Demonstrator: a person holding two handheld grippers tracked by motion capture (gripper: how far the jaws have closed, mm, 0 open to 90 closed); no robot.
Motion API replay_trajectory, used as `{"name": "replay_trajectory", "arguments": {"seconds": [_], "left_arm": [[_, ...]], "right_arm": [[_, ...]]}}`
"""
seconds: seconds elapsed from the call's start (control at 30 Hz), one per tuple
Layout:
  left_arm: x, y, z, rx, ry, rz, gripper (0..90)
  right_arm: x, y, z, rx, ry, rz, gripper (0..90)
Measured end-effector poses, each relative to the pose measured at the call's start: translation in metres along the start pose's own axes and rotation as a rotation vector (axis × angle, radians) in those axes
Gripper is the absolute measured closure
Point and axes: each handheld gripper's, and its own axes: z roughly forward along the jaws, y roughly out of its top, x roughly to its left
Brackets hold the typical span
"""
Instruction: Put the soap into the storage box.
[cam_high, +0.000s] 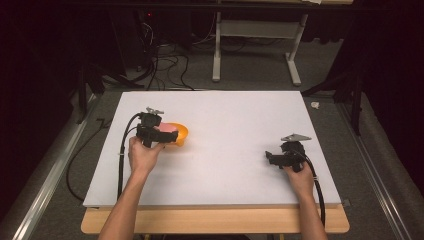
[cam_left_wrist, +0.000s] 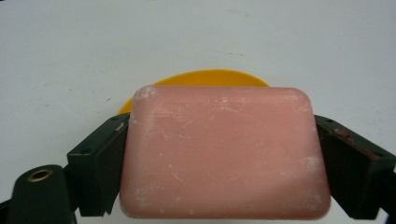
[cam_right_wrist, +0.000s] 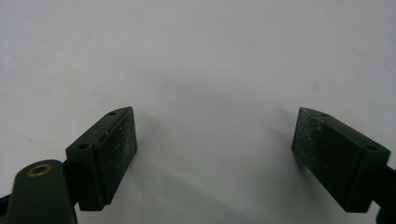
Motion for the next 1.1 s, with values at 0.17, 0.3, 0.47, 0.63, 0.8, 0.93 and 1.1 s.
{"name": "replay_trajectory", "arguments": {"seconds": [0.17,0.3,0.47,0.63,0.8,0.93,1.1], "left_arm": [[0.0,0.004,0.006,0.019,-0.003,-0.007,13.9],[-0.001,0.006,0.009,0.029,0.0,0.001,13.9],[-0.001,0.007,0.015,0.034,0.003,-0.005,13.9],[0.001,0.007,0.023,0.06,0.012,-0.011,13.9],[0.003,0.007,0.028,0.071,0.012,-0.023,13.9],[0.005,0.007,0.032,0.084,0.018,-0.033,13.9],[0.006,0.007,0.036,0.092,0.016,-0.037,13.9]], "right_arm": [[0.0,0.0,0.0,0.0,0.0,0.0,14.4],[0.0,0.0,0.0,0.0,0.0,0.002,14.4],[0.0,0.0,0.0,0.0,0.001,0.002,14.5],[0.0,0.0,0.0,0.0,0.001,0.002,14.5],[0.0,0.0,0.0,0.0,0.001,0.002,14.5],[0.0,0.0,0.0,0.0,0.001,0.002,14.4],[0.0,0.0,0.0,0.0,0.001,0.002,14.5]]}}
